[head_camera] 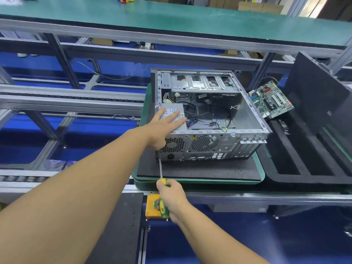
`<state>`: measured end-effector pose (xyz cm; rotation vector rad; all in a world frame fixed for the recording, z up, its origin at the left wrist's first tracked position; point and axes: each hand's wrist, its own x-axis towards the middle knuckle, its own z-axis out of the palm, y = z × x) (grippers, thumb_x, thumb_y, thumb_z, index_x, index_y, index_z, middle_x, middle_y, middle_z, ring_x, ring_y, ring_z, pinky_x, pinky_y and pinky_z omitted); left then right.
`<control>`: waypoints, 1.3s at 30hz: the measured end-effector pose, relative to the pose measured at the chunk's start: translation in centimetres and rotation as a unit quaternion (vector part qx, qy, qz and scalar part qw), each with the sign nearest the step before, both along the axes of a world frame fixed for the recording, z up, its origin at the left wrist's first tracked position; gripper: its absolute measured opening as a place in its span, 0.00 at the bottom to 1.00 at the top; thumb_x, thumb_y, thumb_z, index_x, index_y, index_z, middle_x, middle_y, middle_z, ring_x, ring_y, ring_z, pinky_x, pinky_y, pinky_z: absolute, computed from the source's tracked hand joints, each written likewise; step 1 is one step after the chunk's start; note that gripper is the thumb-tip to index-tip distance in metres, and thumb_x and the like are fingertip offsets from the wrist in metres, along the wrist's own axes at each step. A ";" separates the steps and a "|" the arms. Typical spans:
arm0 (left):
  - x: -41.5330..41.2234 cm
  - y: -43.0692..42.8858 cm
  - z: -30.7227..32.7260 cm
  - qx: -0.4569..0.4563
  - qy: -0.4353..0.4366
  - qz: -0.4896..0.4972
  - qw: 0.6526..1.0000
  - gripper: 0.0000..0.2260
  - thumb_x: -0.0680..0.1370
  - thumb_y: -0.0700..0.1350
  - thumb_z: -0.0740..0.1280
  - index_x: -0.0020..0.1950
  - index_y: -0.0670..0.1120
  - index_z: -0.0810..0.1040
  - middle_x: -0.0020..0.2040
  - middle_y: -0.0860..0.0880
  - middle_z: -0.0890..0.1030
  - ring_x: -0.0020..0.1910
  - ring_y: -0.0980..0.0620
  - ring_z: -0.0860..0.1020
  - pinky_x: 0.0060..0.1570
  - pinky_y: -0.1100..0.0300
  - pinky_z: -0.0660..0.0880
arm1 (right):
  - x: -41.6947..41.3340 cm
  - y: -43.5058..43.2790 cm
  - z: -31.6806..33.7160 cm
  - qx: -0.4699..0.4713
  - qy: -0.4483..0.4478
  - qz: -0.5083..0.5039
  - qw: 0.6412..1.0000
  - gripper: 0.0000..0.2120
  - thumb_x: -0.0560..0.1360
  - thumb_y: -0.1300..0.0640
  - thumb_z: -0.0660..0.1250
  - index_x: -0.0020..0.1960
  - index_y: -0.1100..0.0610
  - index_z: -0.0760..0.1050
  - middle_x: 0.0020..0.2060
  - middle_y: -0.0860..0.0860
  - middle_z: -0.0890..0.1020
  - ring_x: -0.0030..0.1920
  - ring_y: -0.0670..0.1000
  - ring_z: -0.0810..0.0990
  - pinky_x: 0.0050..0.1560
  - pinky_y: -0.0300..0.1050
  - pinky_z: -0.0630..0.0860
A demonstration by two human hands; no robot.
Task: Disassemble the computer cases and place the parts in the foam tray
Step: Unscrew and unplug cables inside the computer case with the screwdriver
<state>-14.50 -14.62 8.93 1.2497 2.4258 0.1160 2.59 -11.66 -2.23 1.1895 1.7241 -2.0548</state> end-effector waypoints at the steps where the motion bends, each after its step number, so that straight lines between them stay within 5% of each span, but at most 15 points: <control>1: -0.1 0.0 0.0 0.011 -0.005 0.004 1.000 0.47 0.73 0.27 0.57 0.79 0.64 0.40 0.78 0.65 0.34 0.77 0.49 0.30 0.70 0.52 0.64 | 0.0 0.5 0.5 -0.068 -0.001 -0.007 0.998 0.08 0.82 0.53 0.63 0.49 0.58 0.70 0.36 0.54 0.73 0.29 0.52 0.72 0.29 0.42 0.71; 6: 0.2 -0.3 -0.6 0.169 -0.082 0.081 0.979 0.42 0.74 0.36 0.64 0.81 0.61 0.48 0.79 0.64 0.35 0.79 0.54 0.35 0.75 0.48 0.51 | 0.1 2.1 0.9 -0.224 -0.020 0.006 0.974 0.15 0.84 0.56 0.55 0.53 0.66 0.75 0.40 0.61 0.83 0.34 0.53 0.75 0.41 0.47 0.74; 9: 0.6 -1.7 -2.6 0.397 -0.127 0.275 0.866 0.35 0.76 0.42 0.65 0.80 0.57 0.56 0.82 0.57 0.48 0.79 0.51 0.47 0.75 0.45 0.48 | 0.6 2.2 0.3 -0.170 0.000 0.025 0.985 0.07 0.84 0.57 0.58 0.53 0.60 0.71 0.42 0.57 0.84 0.36 0.53 0.78 0.41 0.51 0.79; 12: 1.5 -4.0 -6.5 0.377 -0.156 0.512 0.756 0.19 0.79 0.46 0.62 0.70 0.43 0.71 0.67 0.40 0.74 0.68 0.38 0.72 0.63 0.44 0.70 | 0.9 1.9 -0.1 -0.122 0.014 0.031 0.992 0.07 0.83 0.55 0.63 0.50 0.57 0.67 0.39 0.54 0.80 0.32 0.54 0.80 0.33 0.51 0.81; 14: 3.1 -5.2 -8.8 0.285 -0.247 0.547 0.747 0.18 0.80 0.49 0.64 0.62 0.36 0.75 0.48 0.38 0.81 0.49 0.37 0.82 0.41 0.50 0.77 | 0.9 1.7 0.1 -0.111 0.010 0.026 0.993 0.06 0.82 0.56 0.64 0.51 0.56 0.67 0.37 0.52 0.78 0.28 0.50 0.77 0.29 0.45 0.77; 16: 5.2 -5.5 -9.9 0.241 -0.350 0.502 0.753 0.17 0.79 0.52 0.69 0.54 0.37 0.78 0.40 0.44 0.82 0.36 0.47 0.81 0.29 0.60 0.74 | 0.5 1.4 0.6 -0.137 -0.002 0.021 0.990 0.06 0.82 0.54 0.63 0.53 0.56 0.70 0.36 0.53 0.77 0.27 0.49 0.75 0.30 0.42 0.74; 22: 7.8 -3.8 -10.6 0.258 -0.384 0.473 0.750 0.11 0.73 0.43 0.77 0.41 0.38 0.79 0.30 0.42 0.77 0.24 0.48 0.72 0.28 0.59 0.74 | 0.6 1.8 1.6 -0.188 -0.017 0.026 0.982 0.17 0.84 0.52 0.52 0.48 0.59 0.75 0.39 0.56 0.81 0.35 0.52 0.75 0.41 0.46 0.74; 27: 7.2 -3.8 -10.3 0.266 -0.450 0.518 0.677 0.04 0.75 0.37 0.74 0.43 0.39 0.80 0.36 0.42 0.83 0.34 0.48 0.82 0.30 0.58 0.79 | 2.7 2.3 1.4 -0.261 -0.002 0.070 0.963 0.19 0.84 0.47 0.54 0.60 0.61 0.74 0.45 0.59 0.84 0.41 0.56 0.80 0.43 0.51 0.79; 30: 6.9 -4.2 -10.3 0.276 -0.497 0.518 0.639 0.04 0.78 0.35 0.70 0.51 0.35 0.80 0.40 0.42 0.85 0.40 0.47 0.85 0.35 0.56 0.81 | 3.9 2.4 0.9 -0.277 0.003 0.090 0.956 0.17 0.84 0.51 0.55 0.59 0.62 0.75 0.49 0.61 0.84 0.43 0.57 0.82 0.48 0.55 0.81; 34: 6.6 -4.4 -10.3 0.265 -0.525 0.496 0.638 0.06 0.80 0.38 0.67 0.56 0.39 0.78 0.47 0.42 0.86 0.43 0.48 0.84 0.43 0.53 0.80 | 4.1 2.3 0.1 -0.211 0.034 0.061 0.975 0.12 0.84 0.55 0.61 0.61 0.62 0.73 0.50 0.61 0.83 0.44 0.58 0.83 0.40 0.49 0.81; 39: 6.9 -3.9 -10.3 0.287 -0.468 0.519 0.655 0.13 0.73 0.37 0.76 0.55 0.37 0.78 0.45 0.42 0.83 0.42 0.49 0.81 0.36 0.58 0.79 | 3.6 1.9 0.5 -0.191 0.037 0.068 0.979 0.14 0.80 0.56 0.68 0.59 0.61 0.67 0.50 0.59 0.80 0.44 0.56 0.82 0.34 0.46 0.77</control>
